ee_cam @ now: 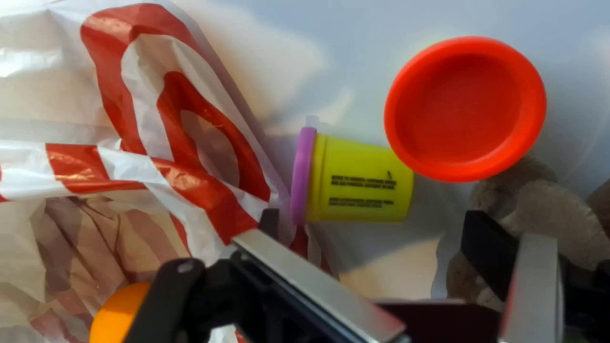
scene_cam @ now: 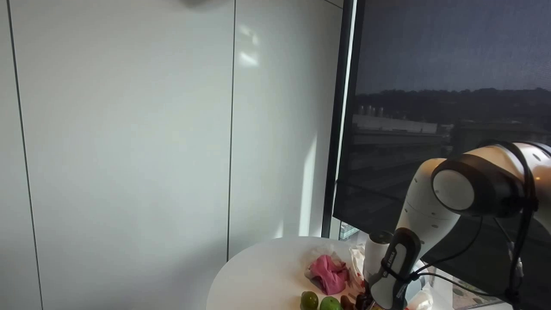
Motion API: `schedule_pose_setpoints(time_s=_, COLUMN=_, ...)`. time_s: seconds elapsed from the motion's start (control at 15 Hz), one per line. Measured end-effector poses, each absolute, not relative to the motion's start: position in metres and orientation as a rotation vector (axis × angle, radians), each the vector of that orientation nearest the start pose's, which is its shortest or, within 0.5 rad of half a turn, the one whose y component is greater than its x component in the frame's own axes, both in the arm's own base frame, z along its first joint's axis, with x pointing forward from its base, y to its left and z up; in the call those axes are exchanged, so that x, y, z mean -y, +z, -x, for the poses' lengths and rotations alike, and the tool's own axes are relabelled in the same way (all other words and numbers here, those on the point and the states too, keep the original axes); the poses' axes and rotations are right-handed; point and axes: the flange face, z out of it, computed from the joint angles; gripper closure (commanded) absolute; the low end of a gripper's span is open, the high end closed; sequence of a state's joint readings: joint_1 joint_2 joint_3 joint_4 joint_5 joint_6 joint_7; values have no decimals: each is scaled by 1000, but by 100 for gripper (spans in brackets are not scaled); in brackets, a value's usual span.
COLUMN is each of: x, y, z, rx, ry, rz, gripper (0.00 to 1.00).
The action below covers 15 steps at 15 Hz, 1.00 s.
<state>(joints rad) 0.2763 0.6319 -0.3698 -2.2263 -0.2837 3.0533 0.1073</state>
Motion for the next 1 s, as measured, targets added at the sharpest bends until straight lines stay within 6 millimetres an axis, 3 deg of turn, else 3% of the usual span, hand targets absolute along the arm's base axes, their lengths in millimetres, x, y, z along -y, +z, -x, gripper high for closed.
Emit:
schedule_pose_setpoints(time_s=0.2, x=52, y=132, z=-562, rx=199, ry=-402, rz=3386, gripper=0)
schedule_pose_setpoints(time_s=0.6, x=120, y=169, z=-602, rx=-269, ry=-434, rz=3418, gripper=0)
schedule_pose_setpoints(time_s=0.8, x=143, y=166, z=-620, rx=-437, ry=-416, rz=3428, gripper=0)
schedule_pose_setpoints(time_s=1.0, x=149, y=148, z=-639, rx=-529, ry=-451, rz=3437, gripper=0)
